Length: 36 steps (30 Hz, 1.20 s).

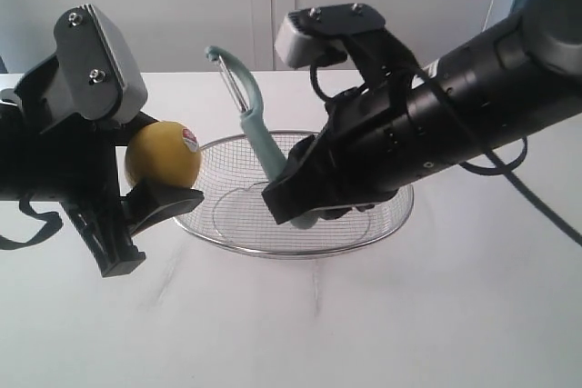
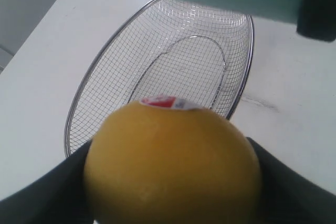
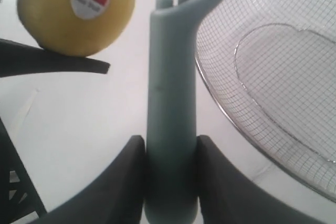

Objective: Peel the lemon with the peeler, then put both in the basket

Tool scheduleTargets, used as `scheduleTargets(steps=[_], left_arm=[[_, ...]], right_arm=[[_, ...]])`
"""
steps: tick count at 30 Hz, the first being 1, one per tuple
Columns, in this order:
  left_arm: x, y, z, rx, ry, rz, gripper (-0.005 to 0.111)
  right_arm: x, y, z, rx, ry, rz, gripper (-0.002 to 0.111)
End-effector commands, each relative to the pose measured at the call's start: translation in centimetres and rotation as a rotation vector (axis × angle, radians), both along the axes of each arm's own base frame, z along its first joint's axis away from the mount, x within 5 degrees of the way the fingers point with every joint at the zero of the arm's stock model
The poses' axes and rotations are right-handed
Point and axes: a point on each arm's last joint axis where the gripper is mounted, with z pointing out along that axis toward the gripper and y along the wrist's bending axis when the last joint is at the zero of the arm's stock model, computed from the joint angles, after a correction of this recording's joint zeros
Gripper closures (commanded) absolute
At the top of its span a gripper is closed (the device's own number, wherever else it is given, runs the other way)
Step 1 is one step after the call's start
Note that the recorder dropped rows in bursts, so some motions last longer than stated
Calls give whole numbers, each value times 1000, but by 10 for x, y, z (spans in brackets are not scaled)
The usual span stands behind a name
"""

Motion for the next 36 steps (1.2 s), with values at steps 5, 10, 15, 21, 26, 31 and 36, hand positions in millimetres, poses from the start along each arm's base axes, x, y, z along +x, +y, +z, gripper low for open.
scheduleTargets(steps=[5,10,15,21,26,31,36], left_arm=[[-1,0,1,-22,18,9,107],[-1,0,1,-22,18,9,107],[-1,0,1,-22,18,9,107],[-1,0,1,-22,18,9,107],[-1,0,1,-22,18,9,107],[-1,0,0,-21,19,8,107],[-1,0,0,-21,21,7,107]], right_arm=[[4,18,-22,-17,93,39,108],[0,28,-30,-28,114,72,108],[3,32,-38,-42,130,73,108],[3,33,-39,-41,136,71,108],[3,33,-38,-38,131,71,108],[1,30,-30,-24,96,66,108],[0,27,-21,-9,57,60,108]])
